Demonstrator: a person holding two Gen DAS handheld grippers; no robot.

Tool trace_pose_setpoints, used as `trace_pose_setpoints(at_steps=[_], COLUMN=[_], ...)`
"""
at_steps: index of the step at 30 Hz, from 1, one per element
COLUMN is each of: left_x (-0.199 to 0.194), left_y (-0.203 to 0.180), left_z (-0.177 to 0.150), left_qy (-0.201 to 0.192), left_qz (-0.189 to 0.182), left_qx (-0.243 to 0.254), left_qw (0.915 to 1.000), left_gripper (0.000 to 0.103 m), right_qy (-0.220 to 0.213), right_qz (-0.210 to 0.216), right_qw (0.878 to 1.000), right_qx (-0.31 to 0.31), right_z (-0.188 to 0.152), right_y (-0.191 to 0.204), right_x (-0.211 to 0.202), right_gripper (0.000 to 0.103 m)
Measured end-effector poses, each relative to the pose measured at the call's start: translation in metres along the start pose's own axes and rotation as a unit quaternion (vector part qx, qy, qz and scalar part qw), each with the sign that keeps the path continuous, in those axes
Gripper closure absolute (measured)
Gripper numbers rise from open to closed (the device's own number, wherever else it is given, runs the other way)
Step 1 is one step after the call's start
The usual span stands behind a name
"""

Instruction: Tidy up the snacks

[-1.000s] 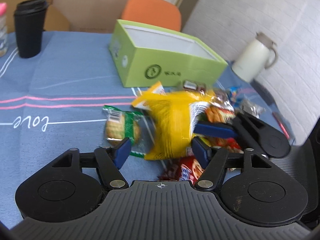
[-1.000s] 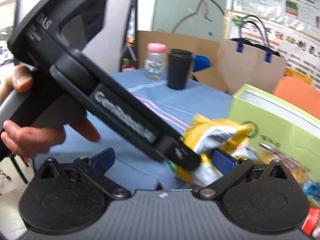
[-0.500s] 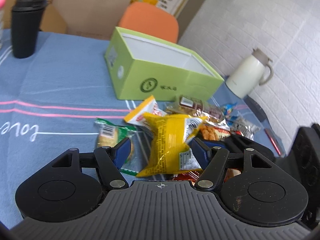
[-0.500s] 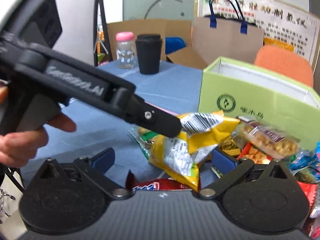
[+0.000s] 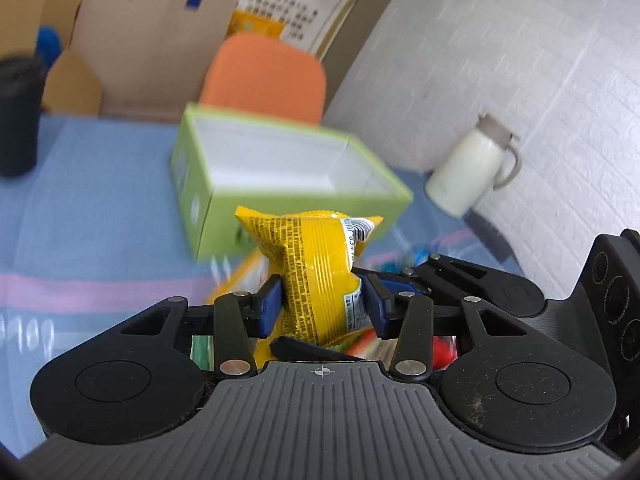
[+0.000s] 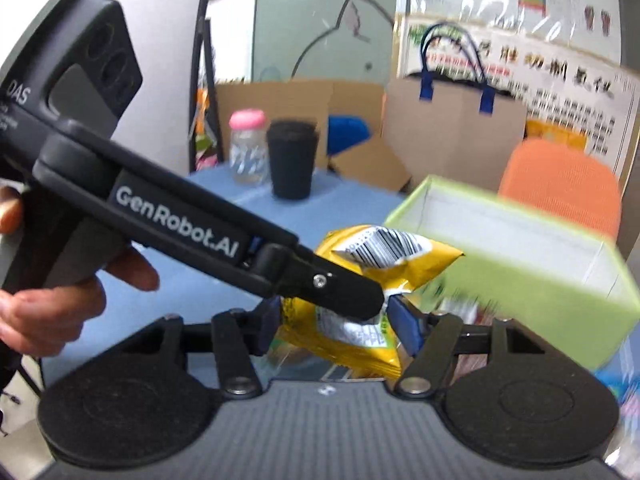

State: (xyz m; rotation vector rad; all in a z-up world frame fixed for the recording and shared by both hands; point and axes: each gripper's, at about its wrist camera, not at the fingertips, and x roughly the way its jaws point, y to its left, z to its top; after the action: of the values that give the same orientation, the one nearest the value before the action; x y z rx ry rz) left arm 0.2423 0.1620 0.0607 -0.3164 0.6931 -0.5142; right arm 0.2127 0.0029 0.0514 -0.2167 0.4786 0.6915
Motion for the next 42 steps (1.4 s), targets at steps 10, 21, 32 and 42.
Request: trace_pose_setpoints(at_steps=[10,21,32,42], left_x=[0.097,0.107,0.020,0.030], left_y=[0.015,0.041,-0.003,-0.036], left_z=[0.103,0.110,0.006,-0.056], left_qy=[0.003,-0.028,-0.050,0.033], left_qz=[0.060,0.107,0.083,0.015], left_qx=[0.011,-0.004,0.004,0.054], left_qw=[0.9981,0.9939,0.9953,0.9979], left_gripper=[0.077,0.043,0.035,0.041], right_qy=[0.032,0.029,-0.027,0.006], right_qz=[-0.004,0.002,-0.005,0.022], right_qw=[0.999,0.996,0.990,0.984], right_qx=[0.043,0.090,0.139,0.179], right_z=[0.054,0.044,-0.035,-0.098], right_y=[-0.094,-0.124,-0.070,0.008], right_x=[0.094,0.101,-0.040,-0.084], right_gripper=[0.031,0.012,0.010,0.010])
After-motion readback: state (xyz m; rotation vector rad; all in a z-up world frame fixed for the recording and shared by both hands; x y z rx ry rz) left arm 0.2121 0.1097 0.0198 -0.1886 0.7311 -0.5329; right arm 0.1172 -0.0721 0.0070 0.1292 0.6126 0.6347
